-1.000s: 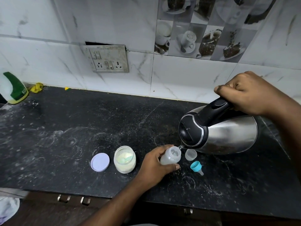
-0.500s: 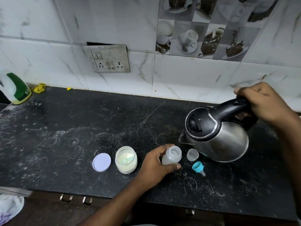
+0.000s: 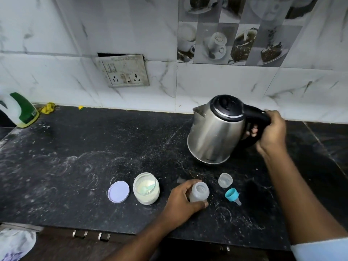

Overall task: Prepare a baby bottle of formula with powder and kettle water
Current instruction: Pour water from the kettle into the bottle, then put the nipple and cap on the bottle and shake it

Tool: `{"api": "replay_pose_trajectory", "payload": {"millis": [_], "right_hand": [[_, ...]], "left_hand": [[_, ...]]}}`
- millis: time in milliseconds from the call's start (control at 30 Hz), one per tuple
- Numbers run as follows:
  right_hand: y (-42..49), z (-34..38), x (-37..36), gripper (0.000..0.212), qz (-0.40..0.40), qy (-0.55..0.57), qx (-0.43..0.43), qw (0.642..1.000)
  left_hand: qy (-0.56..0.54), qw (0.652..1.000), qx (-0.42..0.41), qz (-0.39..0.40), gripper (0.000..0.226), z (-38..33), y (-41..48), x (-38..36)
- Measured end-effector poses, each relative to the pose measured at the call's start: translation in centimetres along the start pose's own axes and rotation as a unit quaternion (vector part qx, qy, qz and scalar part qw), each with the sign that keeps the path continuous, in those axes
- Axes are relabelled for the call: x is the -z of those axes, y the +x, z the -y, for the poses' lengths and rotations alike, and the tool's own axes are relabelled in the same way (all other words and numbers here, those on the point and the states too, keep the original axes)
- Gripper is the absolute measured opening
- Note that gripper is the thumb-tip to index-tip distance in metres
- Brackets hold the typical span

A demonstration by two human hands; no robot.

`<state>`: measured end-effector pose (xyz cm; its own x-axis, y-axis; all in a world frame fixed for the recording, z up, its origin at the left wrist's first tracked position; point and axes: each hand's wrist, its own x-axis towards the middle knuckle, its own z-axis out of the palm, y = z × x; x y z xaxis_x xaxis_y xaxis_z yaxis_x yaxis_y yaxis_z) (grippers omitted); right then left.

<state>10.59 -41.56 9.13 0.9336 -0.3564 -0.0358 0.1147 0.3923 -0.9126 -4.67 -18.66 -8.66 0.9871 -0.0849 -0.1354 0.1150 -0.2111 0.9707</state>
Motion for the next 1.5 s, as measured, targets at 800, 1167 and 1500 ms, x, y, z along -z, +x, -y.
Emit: {"api": "replay_pose_trajectory", "payload": {"millis": [800, 1167, 1500], "right_hand": [[7.0, -13.5, -2.8, 0.028, -0.011, -0.123, -0.069, 0.990], [4.6, -10.2, 1.2, 0.027, -0.003, -0.246, 0.061, 0.967], [-6.7, -10.7, 12.5, 0.028, 0.068, -0.515, -0.003, 0.854]], "left_hand": [[-0.005, 1.000, 0.000, -0.012, 0.062, 1.4, 0.1, -1.2], [-0.017, 1.000, -0.006, -0.013, 0.062, 1.4, 1.0, -1.7], [-0.017, 1.000, -0.001, -0.015, 0.063, 2.3, 2.2, -1.5]]}}
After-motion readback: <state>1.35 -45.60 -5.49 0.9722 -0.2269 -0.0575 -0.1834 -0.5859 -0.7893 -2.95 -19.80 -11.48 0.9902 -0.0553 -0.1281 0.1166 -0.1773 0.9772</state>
